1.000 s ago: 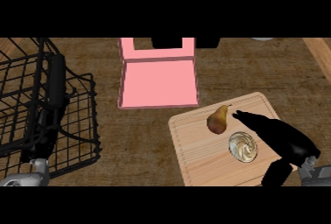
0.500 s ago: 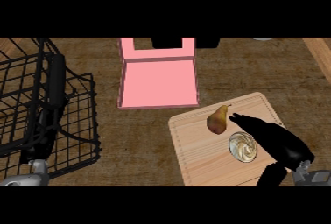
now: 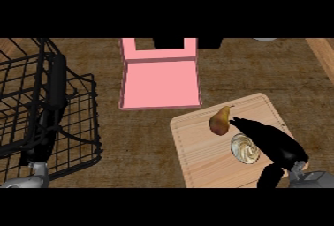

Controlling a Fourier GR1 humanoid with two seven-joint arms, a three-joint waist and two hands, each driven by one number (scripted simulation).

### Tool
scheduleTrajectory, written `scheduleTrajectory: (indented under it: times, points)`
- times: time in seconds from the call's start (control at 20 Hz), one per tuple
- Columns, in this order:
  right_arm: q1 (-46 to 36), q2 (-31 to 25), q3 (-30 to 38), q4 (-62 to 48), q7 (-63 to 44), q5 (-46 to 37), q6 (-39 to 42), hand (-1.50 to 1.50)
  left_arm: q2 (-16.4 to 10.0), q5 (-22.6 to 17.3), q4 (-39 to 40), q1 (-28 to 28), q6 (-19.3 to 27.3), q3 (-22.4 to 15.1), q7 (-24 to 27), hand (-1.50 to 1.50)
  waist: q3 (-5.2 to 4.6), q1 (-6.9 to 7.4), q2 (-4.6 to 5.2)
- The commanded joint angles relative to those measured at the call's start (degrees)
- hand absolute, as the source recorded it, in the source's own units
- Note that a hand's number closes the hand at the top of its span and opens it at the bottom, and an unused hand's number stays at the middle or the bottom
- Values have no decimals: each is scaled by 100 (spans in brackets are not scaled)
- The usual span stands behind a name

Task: Pick the cupcake from the cutting board and place it in the cardboard box

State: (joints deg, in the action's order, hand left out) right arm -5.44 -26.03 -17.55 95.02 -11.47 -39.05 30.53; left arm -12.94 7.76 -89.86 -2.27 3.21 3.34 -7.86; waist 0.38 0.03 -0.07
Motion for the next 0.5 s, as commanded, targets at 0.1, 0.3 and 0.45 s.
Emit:
scheduleTrajectory:
  times: [0.1,0.3,0.45]
  points:
    - [229,244,9,-201,227,-302,49,-150,-209,-6,76,45,-353,248,91,0,-38,-4,4]
    - [-184,202,176,-800,898,-646,-335,150,158,295,201,31,-103,42,163,0,-37,10,11]
    - [-278,267,221,-352,599,-963,-744,150,205,363,149,-50,-58,41,78,0,-38,-2,8]
